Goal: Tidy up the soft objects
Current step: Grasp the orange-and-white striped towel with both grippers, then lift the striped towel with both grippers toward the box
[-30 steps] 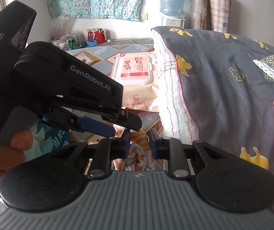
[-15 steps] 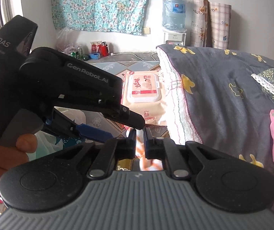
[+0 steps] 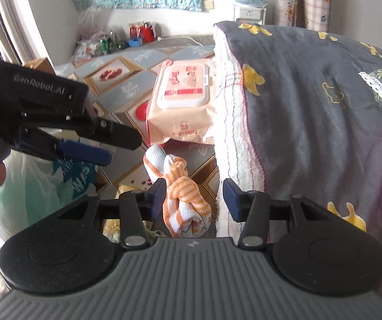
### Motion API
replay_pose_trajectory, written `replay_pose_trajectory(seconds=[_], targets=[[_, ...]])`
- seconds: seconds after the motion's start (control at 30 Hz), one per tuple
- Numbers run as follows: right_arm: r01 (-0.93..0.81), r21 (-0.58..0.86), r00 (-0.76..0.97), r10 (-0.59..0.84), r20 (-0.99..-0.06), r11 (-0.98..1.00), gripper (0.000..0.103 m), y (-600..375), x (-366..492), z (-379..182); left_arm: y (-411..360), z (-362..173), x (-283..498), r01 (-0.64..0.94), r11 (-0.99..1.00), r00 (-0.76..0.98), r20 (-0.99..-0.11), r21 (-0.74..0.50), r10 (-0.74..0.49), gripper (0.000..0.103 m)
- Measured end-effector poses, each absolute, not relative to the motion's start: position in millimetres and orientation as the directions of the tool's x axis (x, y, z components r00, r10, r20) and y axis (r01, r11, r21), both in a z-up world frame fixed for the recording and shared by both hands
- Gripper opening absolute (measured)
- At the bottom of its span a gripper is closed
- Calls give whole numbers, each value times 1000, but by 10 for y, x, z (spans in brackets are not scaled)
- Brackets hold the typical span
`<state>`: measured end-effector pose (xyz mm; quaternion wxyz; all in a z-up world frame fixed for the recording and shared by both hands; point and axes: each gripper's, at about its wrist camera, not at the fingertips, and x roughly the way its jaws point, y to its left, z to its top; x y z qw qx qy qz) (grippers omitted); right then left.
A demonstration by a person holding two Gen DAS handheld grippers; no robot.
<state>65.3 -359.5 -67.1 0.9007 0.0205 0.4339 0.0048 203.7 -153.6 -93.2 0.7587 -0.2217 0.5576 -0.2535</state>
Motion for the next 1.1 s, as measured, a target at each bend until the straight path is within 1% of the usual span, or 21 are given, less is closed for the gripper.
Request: replay_pose_trajectory(seconds=[0.27,0.53,0.6,0.63,0.7,0.83,0.97,1.1], targets=[[-114,-27,558,41,-829,993,46,-3471,1139,-1013,-1820,-1278,2337,83,818,199,-795,-569,-573,59],[-145,37,536,111,-837,989,43,-3436,1341,-1123,-1912,-1541,2509,25,845,171,-830,-534,-530,59],[-143,52,532,121,-838,988,38,-3422,1347,-1153,-1926,-1546,2510,29,851,176,-836,-524,-520,57],[-145,60,532,129,-837,988,31,-3415,1348,-1157,-1936,-1544,2507,32,855,178,-839,-517,-514,55],[-141,71,538,137,-832,987,29,-3398,1340,-1149,-1941,-1537,2496,29,859,184,-842,-511,-507,52],[-141,44,553,116,-825,989,26,-3347,1279,-1089,-1906,-1491,2457,24,843,191,-826,-537,-531,46],[-145,-6,599,83,-797,989,26,-3277,1131,-896,-1869,-1247,2315,66,821,237,-790,-567,-565,45],[-147,-87,672,34,-740,985,26,-3137,902,-584,-1771,-913,2101,114,788,309,-732,-605,-607,45]])
